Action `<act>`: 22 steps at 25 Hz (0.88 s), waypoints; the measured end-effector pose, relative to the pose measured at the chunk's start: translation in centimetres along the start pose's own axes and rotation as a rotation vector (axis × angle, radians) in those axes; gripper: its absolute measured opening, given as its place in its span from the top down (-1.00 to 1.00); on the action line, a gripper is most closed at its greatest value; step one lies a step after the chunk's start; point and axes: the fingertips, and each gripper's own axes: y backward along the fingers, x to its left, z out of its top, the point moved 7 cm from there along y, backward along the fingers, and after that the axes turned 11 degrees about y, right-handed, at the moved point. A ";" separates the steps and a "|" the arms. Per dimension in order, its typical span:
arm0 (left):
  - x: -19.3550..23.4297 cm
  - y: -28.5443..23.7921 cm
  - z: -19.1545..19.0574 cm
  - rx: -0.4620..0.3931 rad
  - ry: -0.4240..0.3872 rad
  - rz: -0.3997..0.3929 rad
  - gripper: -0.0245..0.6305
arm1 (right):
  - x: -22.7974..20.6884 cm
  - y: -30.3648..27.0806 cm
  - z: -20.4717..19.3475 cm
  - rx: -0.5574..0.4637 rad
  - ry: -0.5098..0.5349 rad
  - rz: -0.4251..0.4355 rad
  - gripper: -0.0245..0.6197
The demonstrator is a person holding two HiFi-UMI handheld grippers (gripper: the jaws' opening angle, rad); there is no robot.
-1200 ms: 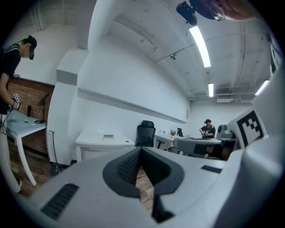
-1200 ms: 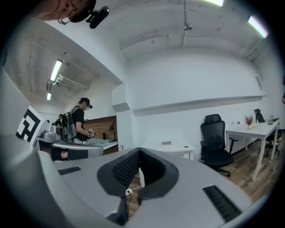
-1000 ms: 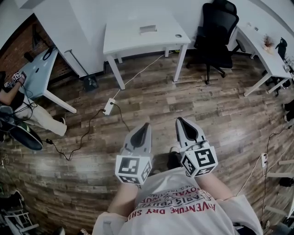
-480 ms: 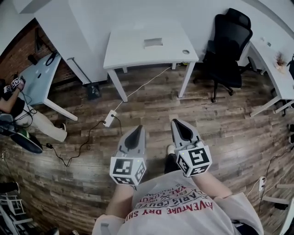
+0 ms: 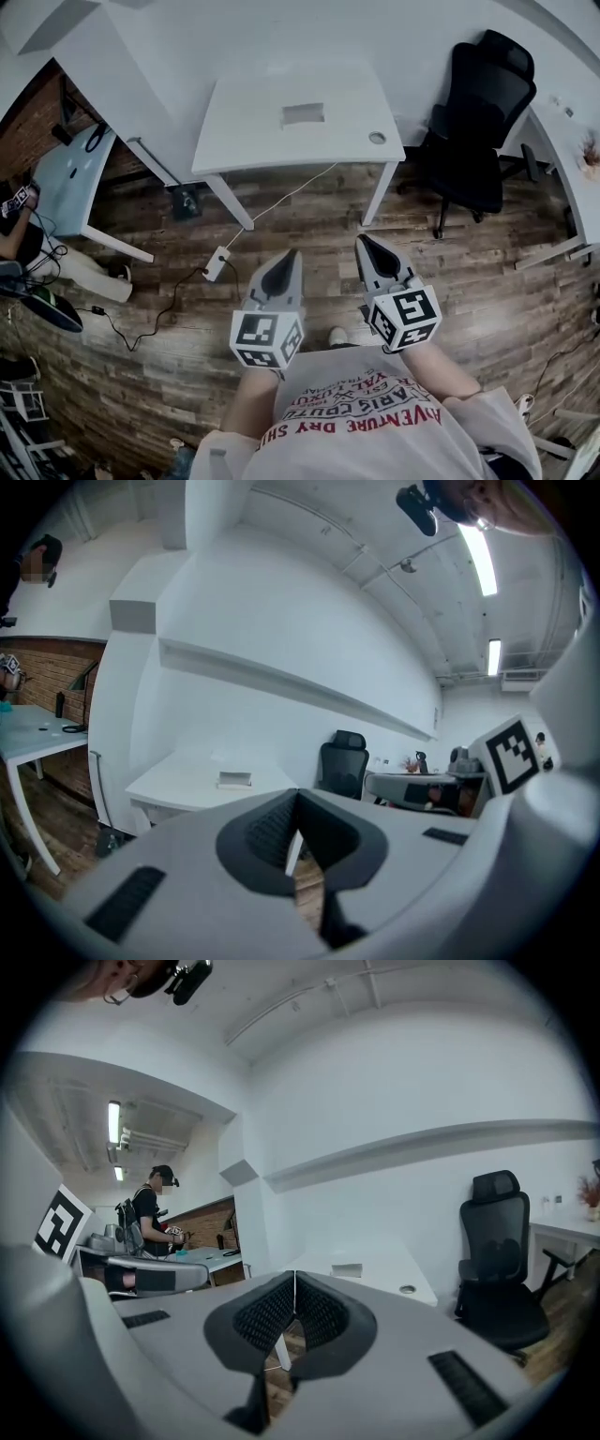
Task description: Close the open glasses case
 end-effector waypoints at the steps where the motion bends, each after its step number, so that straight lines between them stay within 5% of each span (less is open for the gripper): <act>1: 0.1 -1.0 0.2 0.003 0.002 0.000 0.91 | -0.9 -0.6 0.0 0.000 -0.001 -0.002 0.89; 13: 5.0 -12.6 1.7 0.049 0.046 -0.009 0.91 | -8.2 -8.2 -1.9 0.075 -0.004 -0.040 0.89; 22: 11.5 -24.5 5.6 0.100 0.041 -0.070 0.91 | -12.5 -19.4 -1.6 0.136 -0.032 -0.095 0.89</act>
